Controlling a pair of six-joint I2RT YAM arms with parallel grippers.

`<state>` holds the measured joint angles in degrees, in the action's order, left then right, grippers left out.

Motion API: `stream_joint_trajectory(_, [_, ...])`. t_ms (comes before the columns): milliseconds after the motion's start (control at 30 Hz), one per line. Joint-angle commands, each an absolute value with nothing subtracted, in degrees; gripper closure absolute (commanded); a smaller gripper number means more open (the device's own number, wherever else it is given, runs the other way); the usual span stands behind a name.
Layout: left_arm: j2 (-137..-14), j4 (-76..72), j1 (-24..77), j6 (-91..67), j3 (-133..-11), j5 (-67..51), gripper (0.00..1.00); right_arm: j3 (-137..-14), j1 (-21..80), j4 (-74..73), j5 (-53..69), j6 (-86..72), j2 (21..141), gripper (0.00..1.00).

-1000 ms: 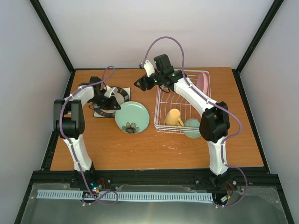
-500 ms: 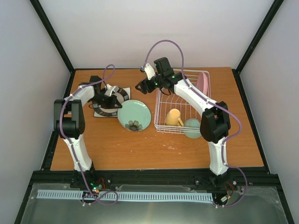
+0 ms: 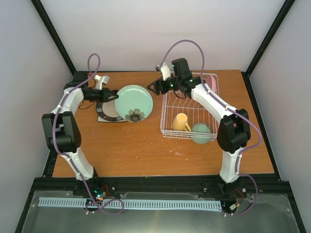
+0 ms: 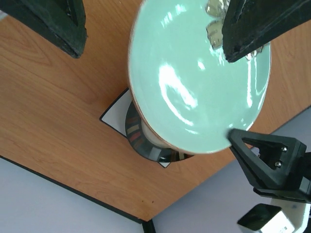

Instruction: Load the mixed dishes into the dish rack

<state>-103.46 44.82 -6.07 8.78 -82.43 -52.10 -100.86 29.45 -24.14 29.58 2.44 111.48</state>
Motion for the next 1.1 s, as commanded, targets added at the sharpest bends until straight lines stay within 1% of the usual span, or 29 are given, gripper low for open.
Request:
stream_joint_trajectory(0, [-100.73, 43.47, -9.47, 10.72, -86.11, -64.40, 0.99, -97.85, 25.82, -19.33, 36.57, -3.28, 107.40, 0.24])
stream_joint_trajectory(167, [-98.55, 39.45, -11.69, 7.77, -85.99, -72.67, 0.99, -93.76, 21.48, -15.86, 45.51, -11.75, 103.55, 0.22])
stream_joint_trajectory(333, [-92.10, 32.45, -11.65, 0.62, -82.15, -76.23, 0.99, -93.75, 20.68, -20.26, 54.75, -15.70, 104.76, 0.21])
stream_joint_trajectory(467, [-87.66, 32.03, -11.60, -0.23, -80.21, -75.03, 0.99, -89.05, 21.21, -14.74, 58.64, -19.88, 103.49, 0.20])
stream_joint_trajectory(600, [-86.62, 33.84, -11.60, 0.08, -80.59, -75.26, 0.99, -88.66, 22.75, -14.29, 60.25, -20.58, 103.23, 0.19])
stream_joint_trajectory(833, [-83.59, 34.21, -11.61, 0.06, -78.78, -72.83, 0.99, -85.52, 25.14, -6.56, 63.73, -26.76, 101.60, 0.18])
stream_joint_trajectory(1067, [-84.82, 40.23, -11.67, 4.07, -83.25, -70.04, 0.99, -84.31, 24.37, -7.54, 63.94, -25.64, 98.61, 0.18])
